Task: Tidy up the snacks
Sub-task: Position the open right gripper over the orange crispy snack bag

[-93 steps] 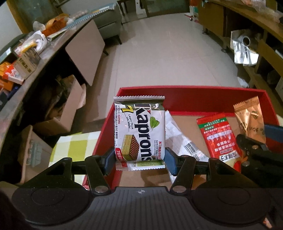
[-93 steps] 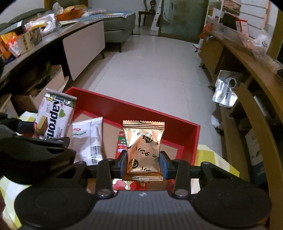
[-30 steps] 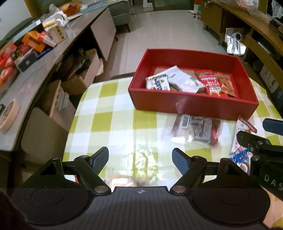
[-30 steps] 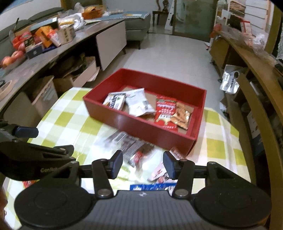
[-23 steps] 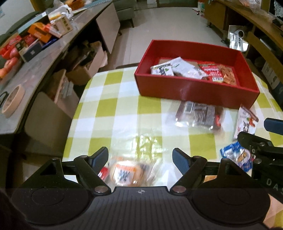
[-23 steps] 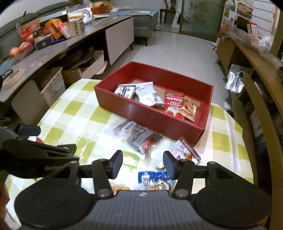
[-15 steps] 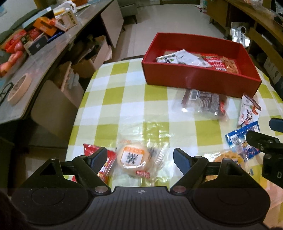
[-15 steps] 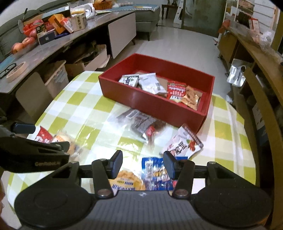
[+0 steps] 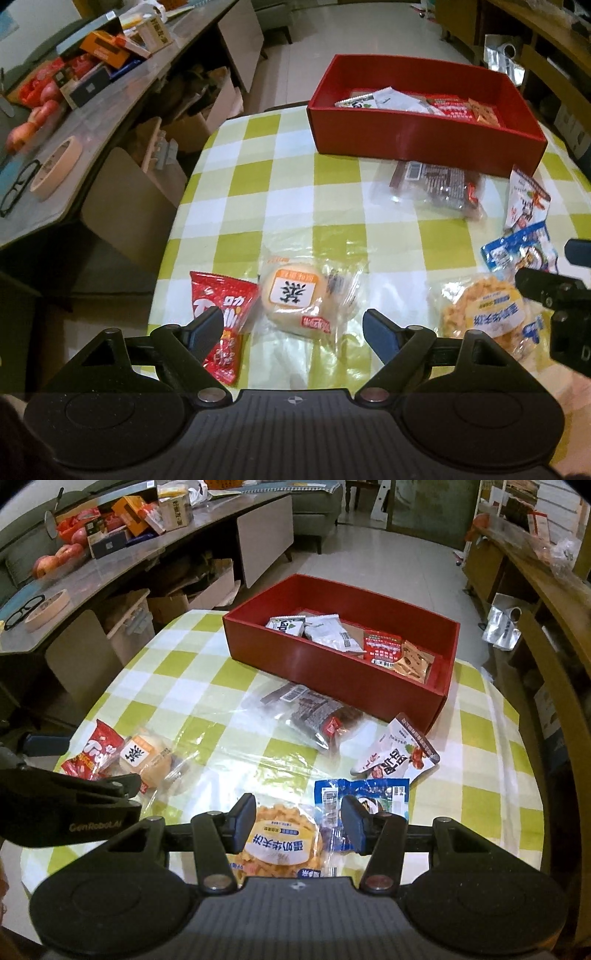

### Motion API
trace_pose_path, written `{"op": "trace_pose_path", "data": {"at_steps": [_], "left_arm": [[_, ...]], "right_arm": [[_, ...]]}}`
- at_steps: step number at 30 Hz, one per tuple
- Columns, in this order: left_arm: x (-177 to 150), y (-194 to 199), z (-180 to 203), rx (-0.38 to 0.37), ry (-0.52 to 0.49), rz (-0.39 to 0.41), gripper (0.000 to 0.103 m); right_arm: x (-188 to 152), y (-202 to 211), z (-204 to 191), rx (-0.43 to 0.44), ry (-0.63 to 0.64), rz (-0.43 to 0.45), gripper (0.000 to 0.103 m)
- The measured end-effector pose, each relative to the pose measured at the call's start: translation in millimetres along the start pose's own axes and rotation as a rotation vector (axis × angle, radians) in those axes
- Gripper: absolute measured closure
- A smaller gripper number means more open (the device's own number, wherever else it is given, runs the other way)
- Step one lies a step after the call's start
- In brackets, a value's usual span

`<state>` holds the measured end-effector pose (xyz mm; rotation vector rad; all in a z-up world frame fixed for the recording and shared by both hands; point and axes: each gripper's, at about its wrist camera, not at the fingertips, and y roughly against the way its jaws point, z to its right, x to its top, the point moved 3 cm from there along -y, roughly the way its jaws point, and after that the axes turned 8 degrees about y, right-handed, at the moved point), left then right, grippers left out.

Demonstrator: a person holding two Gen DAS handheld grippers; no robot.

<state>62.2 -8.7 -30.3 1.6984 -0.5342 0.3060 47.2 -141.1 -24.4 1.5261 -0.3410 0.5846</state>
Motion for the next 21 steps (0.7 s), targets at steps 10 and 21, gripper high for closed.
{"op": "trace_pose_path", "data": {"at_steps": [10,21], "left_arm": [[-6,-10,0,0.019,-0.02,-0.012,0.016],[-7,-15,6,0.022,-0.043,-0.018,0.015]], "right_arm": [[-7,-11,-1,-0.015,0.017,-0.043,0.046],[-11,-23,-2,-0.014,0.019,-0.079,0.045]]}}
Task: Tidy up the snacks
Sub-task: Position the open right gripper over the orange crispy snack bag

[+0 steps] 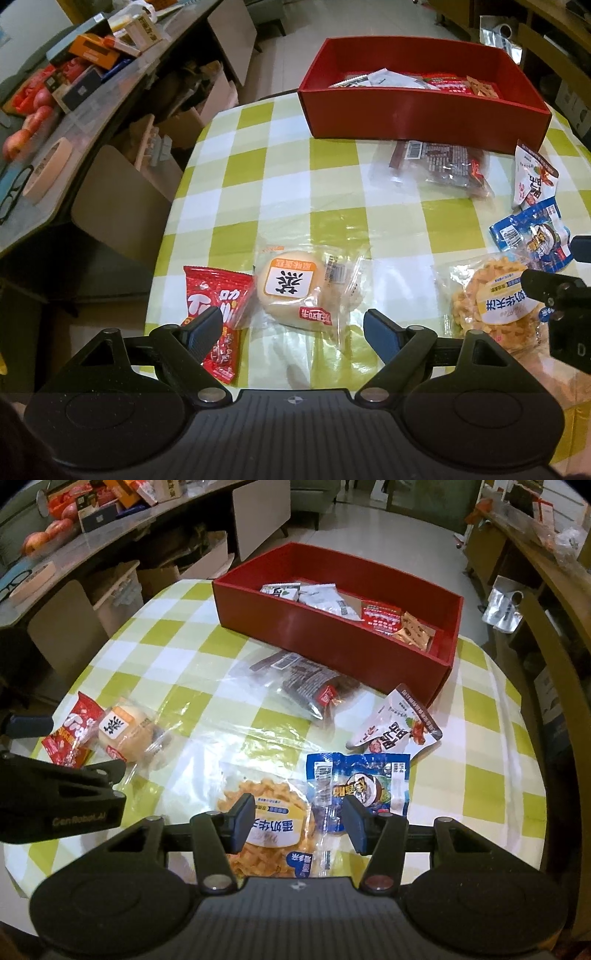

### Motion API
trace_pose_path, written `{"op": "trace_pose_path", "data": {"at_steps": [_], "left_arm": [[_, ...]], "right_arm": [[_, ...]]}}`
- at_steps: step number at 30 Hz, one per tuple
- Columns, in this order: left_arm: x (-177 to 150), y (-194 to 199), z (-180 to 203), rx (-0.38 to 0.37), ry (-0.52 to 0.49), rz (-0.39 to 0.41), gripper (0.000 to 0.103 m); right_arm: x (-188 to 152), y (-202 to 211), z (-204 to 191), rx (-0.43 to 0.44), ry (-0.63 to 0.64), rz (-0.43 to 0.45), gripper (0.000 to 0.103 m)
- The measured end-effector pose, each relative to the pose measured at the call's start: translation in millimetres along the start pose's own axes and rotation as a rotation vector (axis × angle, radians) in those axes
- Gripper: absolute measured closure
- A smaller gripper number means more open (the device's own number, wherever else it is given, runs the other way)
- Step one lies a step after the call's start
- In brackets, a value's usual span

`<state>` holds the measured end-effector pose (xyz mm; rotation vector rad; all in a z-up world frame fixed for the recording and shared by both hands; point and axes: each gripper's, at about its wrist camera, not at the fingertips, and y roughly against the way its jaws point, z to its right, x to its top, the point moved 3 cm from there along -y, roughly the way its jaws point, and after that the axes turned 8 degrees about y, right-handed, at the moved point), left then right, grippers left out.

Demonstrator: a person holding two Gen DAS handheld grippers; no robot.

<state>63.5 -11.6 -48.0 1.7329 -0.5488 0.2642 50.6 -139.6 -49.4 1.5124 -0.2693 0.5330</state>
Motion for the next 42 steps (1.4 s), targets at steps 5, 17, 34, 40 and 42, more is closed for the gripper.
{"op": "trace_pose_path", "data": {"at_steps": [5,17,34,40,42], "left_arm": [[0,-1,1,0.014,-0.012,0.009,0.014],[2,2,-1,0.096,-0.055,0.079,0.011],[1,-3,-16,0.049,-0.018,0.043,0.011],[-1,-7,-21,0.041,0.0,0.022,0.011],[-1,-6,-21,0.024,0.003,0.015,0.011]], "right_arm": [[0,-1,0,-0.001,0.008,0.001,0.045],[-2,-8,1,-0.016,0.027,-0.023,0.045],[-5,-17,-3,0.057,0.01,-0.059,0.044],[-7,-27,-2,0.082,-0.01,-0.097,0.042],[-8,-30,0,0.081,-0.022,-0.107,0.04]]}}
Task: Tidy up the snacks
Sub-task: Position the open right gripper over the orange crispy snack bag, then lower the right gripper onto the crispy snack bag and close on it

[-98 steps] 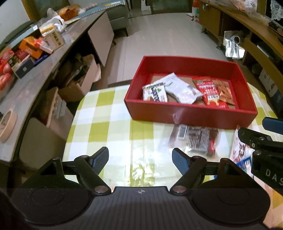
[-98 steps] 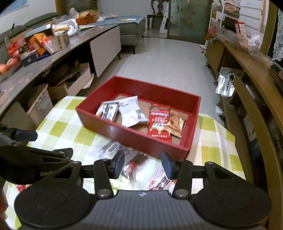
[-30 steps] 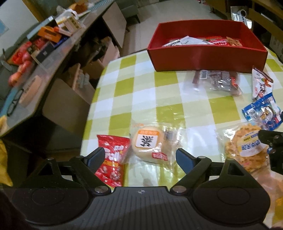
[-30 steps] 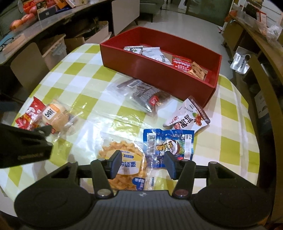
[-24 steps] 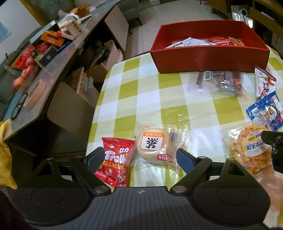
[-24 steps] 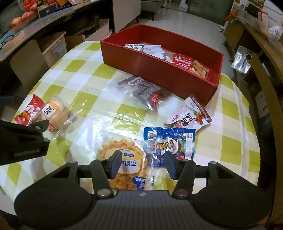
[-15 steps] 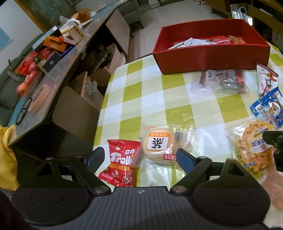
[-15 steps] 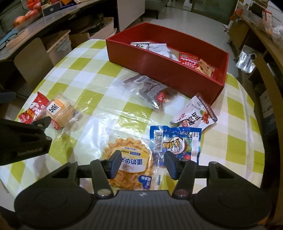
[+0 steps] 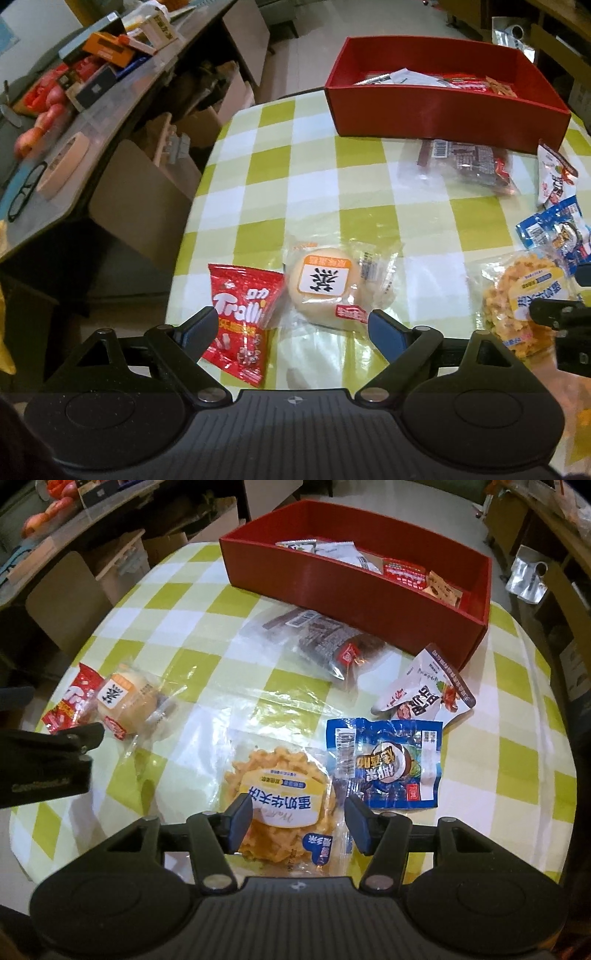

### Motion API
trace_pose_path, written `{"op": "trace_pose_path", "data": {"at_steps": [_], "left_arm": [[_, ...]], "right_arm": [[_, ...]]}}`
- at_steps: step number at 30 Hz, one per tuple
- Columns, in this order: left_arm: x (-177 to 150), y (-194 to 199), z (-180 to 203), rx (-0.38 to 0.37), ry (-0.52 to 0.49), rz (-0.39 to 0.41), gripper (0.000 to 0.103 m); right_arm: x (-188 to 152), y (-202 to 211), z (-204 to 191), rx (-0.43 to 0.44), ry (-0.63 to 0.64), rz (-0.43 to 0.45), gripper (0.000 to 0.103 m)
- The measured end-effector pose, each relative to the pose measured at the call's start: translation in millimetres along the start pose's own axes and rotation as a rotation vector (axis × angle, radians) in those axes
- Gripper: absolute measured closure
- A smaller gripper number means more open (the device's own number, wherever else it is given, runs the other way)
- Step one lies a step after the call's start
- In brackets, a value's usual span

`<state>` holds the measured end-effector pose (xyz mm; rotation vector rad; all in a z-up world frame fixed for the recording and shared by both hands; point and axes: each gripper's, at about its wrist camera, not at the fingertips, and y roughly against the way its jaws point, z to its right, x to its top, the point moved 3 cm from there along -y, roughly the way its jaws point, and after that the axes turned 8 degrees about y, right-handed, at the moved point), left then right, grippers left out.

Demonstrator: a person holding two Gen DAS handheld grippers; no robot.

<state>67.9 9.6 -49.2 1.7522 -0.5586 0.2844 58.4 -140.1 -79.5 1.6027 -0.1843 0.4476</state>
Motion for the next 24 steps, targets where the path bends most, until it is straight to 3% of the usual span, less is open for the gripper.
{"op": "trace_pose_path", "data": {"at_steps": [3,10,13,24], "left_arm": [[1,1,0,-0.016,0.007,-0.005,0.011],[1,-1,0,-0.039,0.02,-0.022,0.011],[1,-1,-1,-0.042,0.02,-0.022,0.011],[2,-2,-4,-0.046,0.009,-0.019,0.011]], "right_arm": [[1,-3,4,0.072,-0.064,-0.01,0.038],[1,-14,-9,0.073,-0.037,-0.035,0.031],[1,-16,-15,0.092,-0.031,-0.042,0.02],[1,-32,-27,0.004,0.024,-0.058,0.009]]}}
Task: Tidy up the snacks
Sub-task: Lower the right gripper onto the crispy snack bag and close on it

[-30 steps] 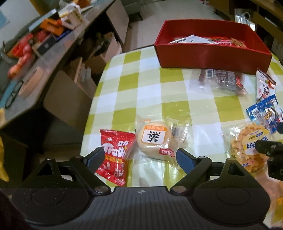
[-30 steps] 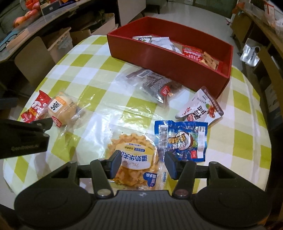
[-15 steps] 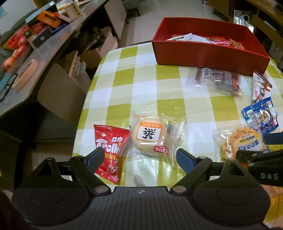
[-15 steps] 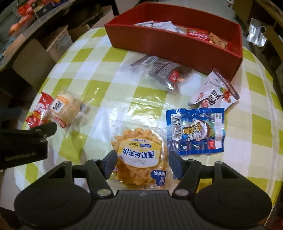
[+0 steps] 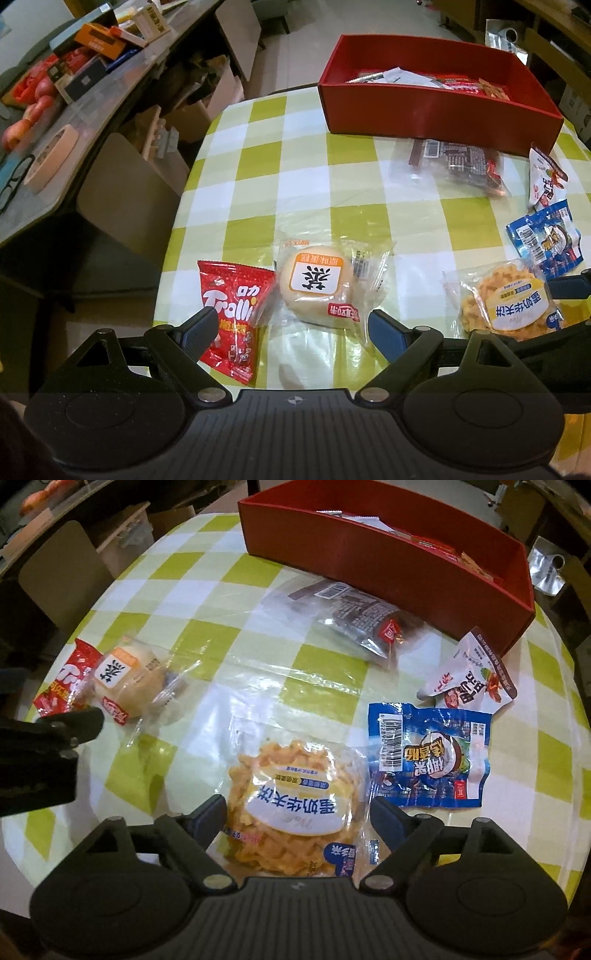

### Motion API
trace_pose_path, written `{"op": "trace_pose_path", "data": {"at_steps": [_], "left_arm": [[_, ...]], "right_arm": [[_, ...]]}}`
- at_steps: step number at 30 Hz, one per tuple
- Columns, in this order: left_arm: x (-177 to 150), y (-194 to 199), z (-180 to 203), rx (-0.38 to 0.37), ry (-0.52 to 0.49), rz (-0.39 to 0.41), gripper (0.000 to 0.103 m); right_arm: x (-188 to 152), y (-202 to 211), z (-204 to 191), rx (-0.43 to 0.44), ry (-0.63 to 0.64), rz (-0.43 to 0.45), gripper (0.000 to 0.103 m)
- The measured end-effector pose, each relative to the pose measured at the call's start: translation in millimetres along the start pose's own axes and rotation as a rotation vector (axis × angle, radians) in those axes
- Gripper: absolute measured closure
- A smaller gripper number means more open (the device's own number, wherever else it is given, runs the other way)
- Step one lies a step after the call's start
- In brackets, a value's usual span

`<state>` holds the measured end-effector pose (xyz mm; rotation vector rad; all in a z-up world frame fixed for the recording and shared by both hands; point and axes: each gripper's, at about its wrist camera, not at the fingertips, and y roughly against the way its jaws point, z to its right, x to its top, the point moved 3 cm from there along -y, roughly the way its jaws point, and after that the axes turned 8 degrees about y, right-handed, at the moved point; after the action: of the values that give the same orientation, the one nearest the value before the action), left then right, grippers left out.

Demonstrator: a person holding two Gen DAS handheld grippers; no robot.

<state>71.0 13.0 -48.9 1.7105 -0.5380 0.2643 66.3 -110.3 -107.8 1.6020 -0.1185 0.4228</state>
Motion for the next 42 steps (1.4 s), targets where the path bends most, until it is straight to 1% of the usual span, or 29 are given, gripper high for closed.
{"op": "trace_pose_path", "data": {"at_steps": [2,3,5,7,9,11,14,16,19,20,22,25,28,30,32,35,36,39,41,42], "left_arm": [[1,0,-1,-0.002,0.001,0.001,0.011],[1,0,-1,-0.004,0.002,0.001,0.011],[2,1,-1,-0.009,0.002,0.001,0.011],[2,1,-1,-0.013,0.001,0.002,0.011],[3,2,1,-0.015,-0.002,0.004,0.011],[3,3,3,-0.017,-0.005,0.007,0.011],[2,3,4,-0.014,-0.013,0.009,0.011],[2,3,4,-0.012,-0.014,0.006,0.011],[2,3,4,-0.017,-0.011,0.005,0.011],[2,3,4,-0.017,-0.011,0.005,0.011],[2,3,6,-0.017,-0.011,0.004,0.011],[1,4,9,-0.021,-0.011,0.002,0.011],[0,5,12,-0.022,-0.017,0.004,0.011],[-1,4,14,-0.016,-0.023,0.004,0.011],[-2,3,15,-0.014,-0.024,0.001,0.011],[-2,3,14,-0.017,-0.025,-0.001,0.011],[-2,3,13,-0.017,-0.025,0.0,0.011],[-1,3,11,-0.022,-0.02,0.001,0.011],[-1,4,10,-0.027,-0.014,0.002,0.011],[0,5,10,-0.031,-0.011,0.003,0.011]], "right_arm": [[-2,-5,3,0.009,-0.01,-0.035,0.004],[-5,-9,5,0.028,-0.025,-0.057,0.003],[-7,-9,6,0.039,-0.027,-0.044,0.003],[-7,-6,6,0.037,-0.003,-0.021,0.007],[-6,-1,3,0.029,0.029,0.004,0.017],[-6,3,0,0.025,0.063,0.022,0.019],[-8,3,-1,0.019,0.078,0.029,0.021],[-8,9,-3,0.015,0.087,0.04,0.024],[-11,22,5,0.034,0.059,0.073,0.038],[-11,25,9,0.039,0.05,0.08,0.045],[-13,24,13,0.048,0.034,0.071,0.047],[-13,23,13,0.051,0.025,0.066,0.045],[-11,23,4,0.062,0.063,0.082,0.043],[-11,20,-2,0.059,0.081,0.081,0.032],[-10,16,-6,0.053,0.094,0.088,0.027],[-8,11,-5,0.062,0.073,0.084,0.021],[-9,9,-5,0.065,0.066,0.078,0.017],[-12,2,-7,0.08,0.071,0.053,0.011],[-15,-4,-12,0.068,0.092,0.03,0.004],[-15,-6,-15,0.057,0.111,0.025,0.003]]}}
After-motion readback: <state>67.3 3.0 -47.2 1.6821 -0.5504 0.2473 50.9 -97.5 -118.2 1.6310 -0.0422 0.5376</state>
